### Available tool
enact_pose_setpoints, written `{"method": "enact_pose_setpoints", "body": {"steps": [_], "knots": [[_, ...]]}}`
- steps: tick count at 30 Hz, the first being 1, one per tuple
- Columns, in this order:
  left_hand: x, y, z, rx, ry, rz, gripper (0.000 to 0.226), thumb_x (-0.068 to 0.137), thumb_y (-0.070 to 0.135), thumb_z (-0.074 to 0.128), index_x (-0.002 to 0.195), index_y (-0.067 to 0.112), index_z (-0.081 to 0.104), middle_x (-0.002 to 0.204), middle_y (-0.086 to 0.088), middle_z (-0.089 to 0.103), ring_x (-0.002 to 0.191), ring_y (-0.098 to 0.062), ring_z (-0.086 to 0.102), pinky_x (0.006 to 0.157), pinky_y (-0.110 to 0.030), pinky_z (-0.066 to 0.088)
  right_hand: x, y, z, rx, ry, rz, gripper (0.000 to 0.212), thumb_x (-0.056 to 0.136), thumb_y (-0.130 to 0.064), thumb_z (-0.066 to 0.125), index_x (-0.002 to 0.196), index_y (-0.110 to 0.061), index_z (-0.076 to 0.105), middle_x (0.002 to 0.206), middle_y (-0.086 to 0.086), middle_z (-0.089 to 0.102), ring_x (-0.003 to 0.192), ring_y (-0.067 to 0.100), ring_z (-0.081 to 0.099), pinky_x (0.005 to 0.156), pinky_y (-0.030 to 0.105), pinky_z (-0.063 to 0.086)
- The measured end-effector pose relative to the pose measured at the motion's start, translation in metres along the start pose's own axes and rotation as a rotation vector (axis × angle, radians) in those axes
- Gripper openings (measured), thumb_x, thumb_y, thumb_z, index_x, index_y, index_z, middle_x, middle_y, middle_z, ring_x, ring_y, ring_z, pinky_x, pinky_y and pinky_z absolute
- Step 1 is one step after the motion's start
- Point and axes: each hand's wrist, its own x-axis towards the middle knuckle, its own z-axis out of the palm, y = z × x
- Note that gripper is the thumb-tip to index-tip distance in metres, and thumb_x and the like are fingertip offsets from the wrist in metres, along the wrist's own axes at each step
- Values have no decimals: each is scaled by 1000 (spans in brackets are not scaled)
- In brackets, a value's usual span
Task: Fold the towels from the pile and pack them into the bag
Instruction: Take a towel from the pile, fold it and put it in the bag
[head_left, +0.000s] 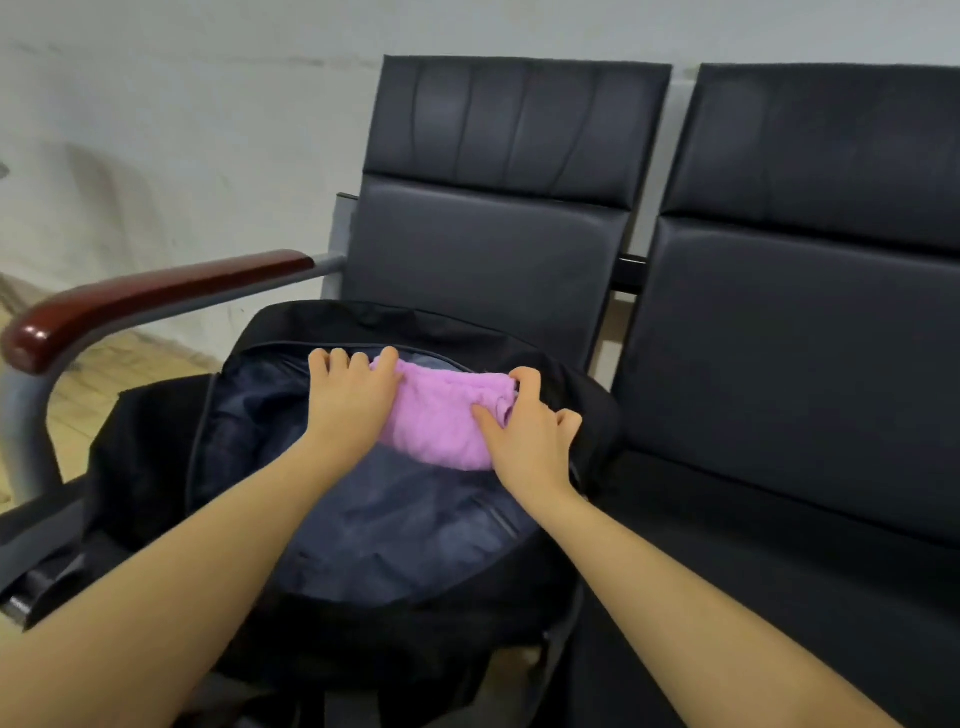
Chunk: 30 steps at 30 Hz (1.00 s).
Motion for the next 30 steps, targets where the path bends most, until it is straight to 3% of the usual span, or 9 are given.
{"method": "enact_pose_setpoints", "body": {"steps": [5,11,14,18,22,24,26,28,30], "knots": [[20,-27,76,66,-46,10,25,67,17,82,77,9,60,47,-5,46,50,-25,45,66,-38,42,52,2,72,-111,-18,-61,34,96,-40,50,117,-17,38,78,-4,54,80,20,46,90,33,27],[32,-39,140,128,-72,61,40,64,20,85,93,8,61,50,-4,47,55,-25,45,65,-37,25,87,12,131,-237,-54,-134,35,97,-40,47,119,-15,37,96,5,68,94,25,55,92,36,30],[35,-39,158,196,-36,82,51,63,21,84,99,10,50,53,0,44,58,-23,43,61,-33,21,91,21,159,-374,-31,-187,39,93,-43,55,114,-13,43,88,5,69,85,25,58,83,36,34],[23,-37,176,180,54,132,33,67,13,76,85,14,49,75,-6,42,67,-24,36,60,-35,21,92,29,181,-650,111,-286,60,57,-50,85,97,-16,56,77,2,60,64,20,53,59,31,40],[10,-45,178,-38,17,389,5,75,14,58,73,12,62,70,-6,53,62,-27,48,55,-35,29,95,31,180,-598,231,-570,42,68,-42,76,94,-20,52,85,0,56,67,19,50,60,29,38],[-5,-44,176,-214,-88,452,31,87,30,42,77,13,66,74,-7,61,67,-29,58,61,-35,41,95,30,179,-553,171,-635,20,81,-41,56,80,-21,60,76,-3,57,64,19,53,58,29,40],[-14,-37,165,-292,-282,343,64,93,49,22,103,8,70,97,-15,69,92,-34,65,84,-40,50,89,42,182,-541,42,-591,35,83,-43,39,80,-23,68,72,-4,62,63,18,60,57,25,45],[-16,-29,159,-312,-559,220,92,80,63,-3,141,14,45,144,-18,44,136,-34,38,113,-42,26,85,58,185,-530,-114,-527,49,83,-44,33,99,-24,74,86,-1,71,75,21,69,65,27,52],[-10,-25,159,-335,-795,108,95,70,66,-11,153,27,15,160,-9,9,148,-26,3,118,-39,0,84,62,184,-560,-218,-470,56,84,-45,29,114,-25,71,105,3,72,92,22,70,76,29,54]]}}
